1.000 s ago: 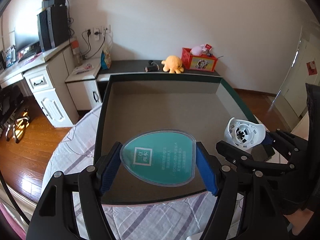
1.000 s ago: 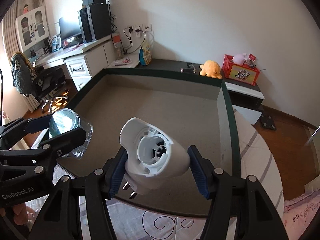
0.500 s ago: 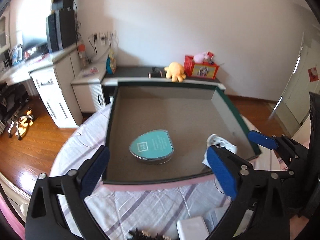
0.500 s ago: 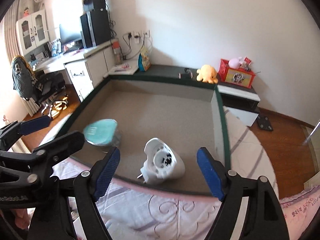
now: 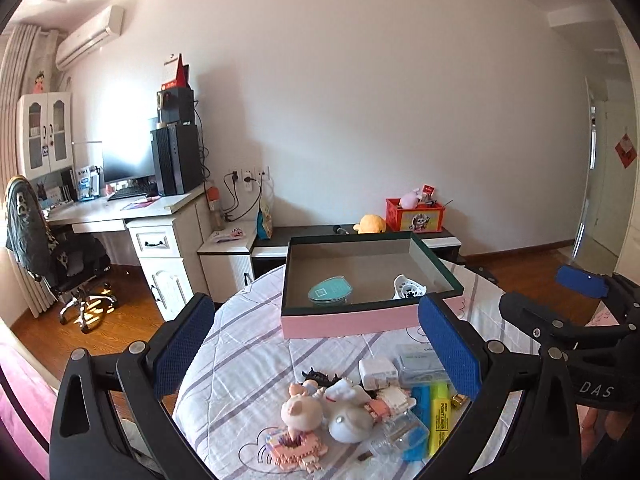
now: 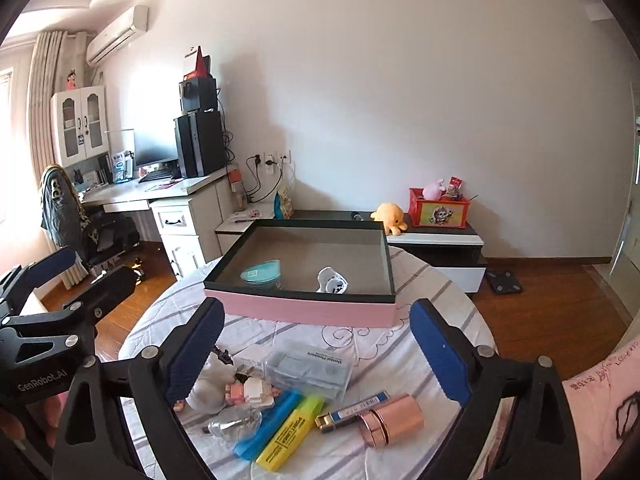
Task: Organize rigid objects
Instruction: 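Withdraw both tools from the box toward the remaining items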
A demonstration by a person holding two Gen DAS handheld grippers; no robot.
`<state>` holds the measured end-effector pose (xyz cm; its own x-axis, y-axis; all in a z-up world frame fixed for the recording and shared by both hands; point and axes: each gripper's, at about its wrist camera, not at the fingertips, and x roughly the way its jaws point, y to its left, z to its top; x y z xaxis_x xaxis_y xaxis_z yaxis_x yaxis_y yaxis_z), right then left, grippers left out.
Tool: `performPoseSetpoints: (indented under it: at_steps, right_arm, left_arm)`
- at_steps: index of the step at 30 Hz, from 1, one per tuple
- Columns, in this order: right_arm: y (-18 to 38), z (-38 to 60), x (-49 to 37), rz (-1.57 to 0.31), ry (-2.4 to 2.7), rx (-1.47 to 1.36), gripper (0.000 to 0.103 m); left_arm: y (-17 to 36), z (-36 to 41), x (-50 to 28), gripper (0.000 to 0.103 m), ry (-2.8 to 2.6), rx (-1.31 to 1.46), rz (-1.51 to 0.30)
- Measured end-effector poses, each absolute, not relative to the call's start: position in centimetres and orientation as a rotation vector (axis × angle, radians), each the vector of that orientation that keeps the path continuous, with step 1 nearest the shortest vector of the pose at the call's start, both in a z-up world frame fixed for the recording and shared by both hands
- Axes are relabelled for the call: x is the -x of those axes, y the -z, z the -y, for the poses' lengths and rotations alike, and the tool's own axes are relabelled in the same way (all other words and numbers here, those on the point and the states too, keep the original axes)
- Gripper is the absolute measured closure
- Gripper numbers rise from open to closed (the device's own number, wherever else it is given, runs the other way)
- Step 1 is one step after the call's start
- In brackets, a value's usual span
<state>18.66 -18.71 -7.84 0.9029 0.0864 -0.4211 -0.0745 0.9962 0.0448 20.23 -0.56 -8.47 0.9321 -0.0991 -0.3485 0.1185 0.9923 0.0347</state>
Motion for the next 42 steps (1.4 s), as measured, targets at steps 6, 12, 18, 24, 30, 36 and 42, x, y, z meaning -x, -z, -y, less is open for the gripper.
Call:
performPoseSetpoints:
  at_steps: [6, 12, 18, 24, 30, 36, 42]
  right_arm:
    - [6.6, 18.2, -13.3, -0.373, -0.056, -0.010, 0.000]
    - [5.8, 18.2, -9.6, -0.340, -0.044, -0.002, 0.000]
    - [5.2, 17.5, -7.5, -0.317, -0.046, 0.002, 0.000]
    - [5.0, 17.5, -6.5, -0.300, -0.047, 0.000, 0.000]
    - [5.0, 17.3, -6.6, -0.303, -0.056, -0.003, 0.000]
    - [5.4, 17.1, -7.1, -0.313, -0.063, -0.003, 0.000]
    - [6.3, 17.2, -8.1, -0.338, -0.063, -0.005, 0.000]
  left_arm:
    - [7.8, 0.4, -14.9, 0.000, 0.112, -0.057, -0.316]
    - [7.5, 0.1, -11.3, 0.000, 0.128, -0.075, -0.306]
    - [6.9, 0.0, -9.0, 0.000, 0.109, -0.069, -0.286]
    - [6.4, -0.1, -8.0, 0.000, 0.097, -0.066, -0.269]
    - [6.3, -0.3, -7.9, 0.000, 0.078, -0.057, -0.265]
    - [6.7, -0.5, -8.2, 0.000, 0.067, -0.041, -0.262]
    - [7.7, -0.6, -9.3, 0.000, 0.074, -0.025, -0.278]
